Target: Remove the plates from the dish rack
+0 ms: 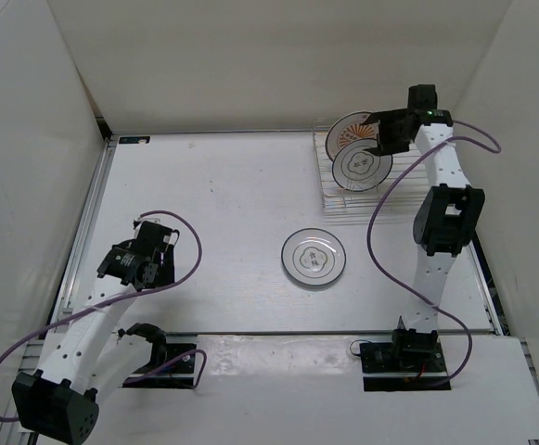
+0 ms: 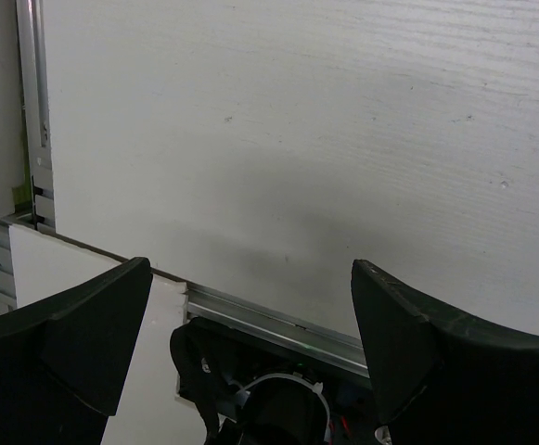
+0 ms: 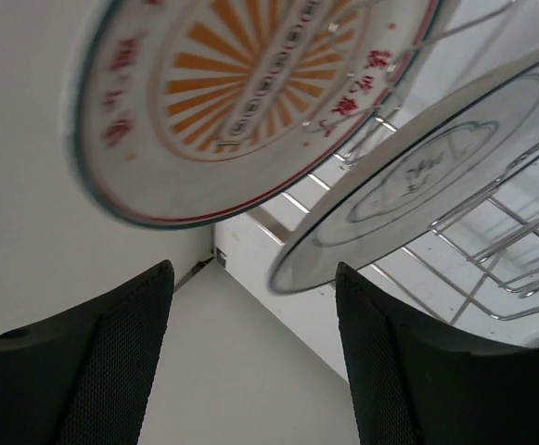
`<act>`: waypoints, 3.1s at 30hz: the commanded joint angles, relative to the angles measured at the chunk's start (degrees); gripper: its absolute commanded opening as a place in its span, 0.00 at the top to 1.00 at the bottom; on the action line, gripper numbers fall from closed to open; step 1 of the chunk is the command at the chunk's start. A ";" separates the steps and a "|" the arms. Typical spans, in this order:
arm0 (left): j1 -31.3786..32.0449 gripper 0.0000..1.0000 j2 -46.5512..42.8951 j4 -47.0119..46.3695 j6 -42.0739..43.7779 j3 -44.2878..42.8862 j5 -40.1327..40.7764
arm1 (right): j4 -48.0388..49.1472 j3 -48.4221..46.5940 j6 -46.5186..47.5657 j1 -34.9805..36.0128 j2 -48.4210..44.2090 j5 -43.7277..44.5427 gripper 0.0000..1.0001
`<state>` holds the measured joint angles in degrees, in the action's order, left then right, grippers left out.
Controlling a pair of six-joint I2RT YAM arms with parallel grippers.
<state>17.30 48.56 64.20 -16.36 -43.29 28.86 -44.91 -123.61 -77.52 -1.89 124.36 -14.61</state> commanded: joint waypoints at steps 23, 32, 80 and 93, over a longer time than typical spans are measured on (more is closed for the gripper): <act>-2.45 0.00 5.32 2.68 -0.52 -5.40 -0.21 | 2.02 6.80 3.25 -0.13 1.33 -2.97 0.50; -2.36 0.00 4.27 2.42 -0.69 -4.44 -0.21 | 0.08 7.59 5.09 -0.75 0.01 -3.32 0.78; 1.77 0.00 -4.87 -6.11 -4.91 4.52 -13.75 | -22.24 7.65 26.25 0.65 -32.66 -5.35 1.00; 5.73 0.00 -5.84 -8.92 -4.91 7.25 -15.94 | -40.43 17.44 34.80 20.87 -37.00 6.08 1.00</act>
<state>22.72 43.53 57.43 -20.84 -36.58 14.70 -77.32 -104.84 -46.30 16.58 86.13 -12.67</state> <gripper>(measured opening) 0.990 0.067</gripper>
